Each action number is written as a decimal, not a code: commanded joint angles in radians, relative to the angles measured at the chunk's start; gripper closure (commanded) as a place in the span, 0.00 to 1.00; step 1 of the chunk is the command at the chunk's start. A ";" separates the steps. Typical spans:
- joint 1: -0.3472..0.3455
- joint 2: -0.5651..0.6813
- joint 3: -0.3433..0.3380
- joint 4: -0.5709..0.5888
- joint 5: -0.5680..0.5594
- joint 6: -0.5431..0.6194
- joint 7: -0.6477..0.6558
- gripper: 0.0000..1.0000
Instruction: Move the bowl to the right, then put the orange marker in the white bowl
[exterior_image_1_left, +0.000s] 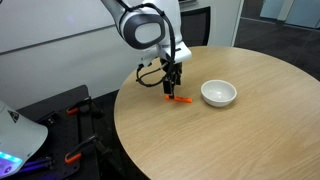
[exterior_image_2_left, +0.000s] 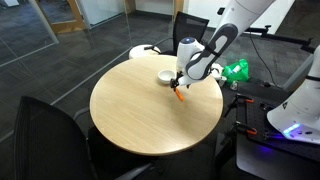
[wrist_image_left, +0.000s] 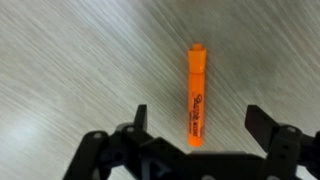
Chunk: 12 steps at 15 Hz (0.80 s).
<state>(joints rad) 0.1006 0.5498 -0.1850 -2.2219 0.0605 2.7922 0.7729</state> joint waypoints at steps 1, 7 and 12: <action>0.016 0.017 -0.018 -0.007 0.005 0.039 -0.016 0.00; 0.009 0.039 -0.018 0.003 0.012 0.040 -0.028 0.16; -0.015 0.065 -0.014 0.054 0.018 0.011 -0.053 0.16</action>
<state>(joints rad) 0.0955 0.5971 -0.1939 -2.2053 0.0614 2.8136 0.7626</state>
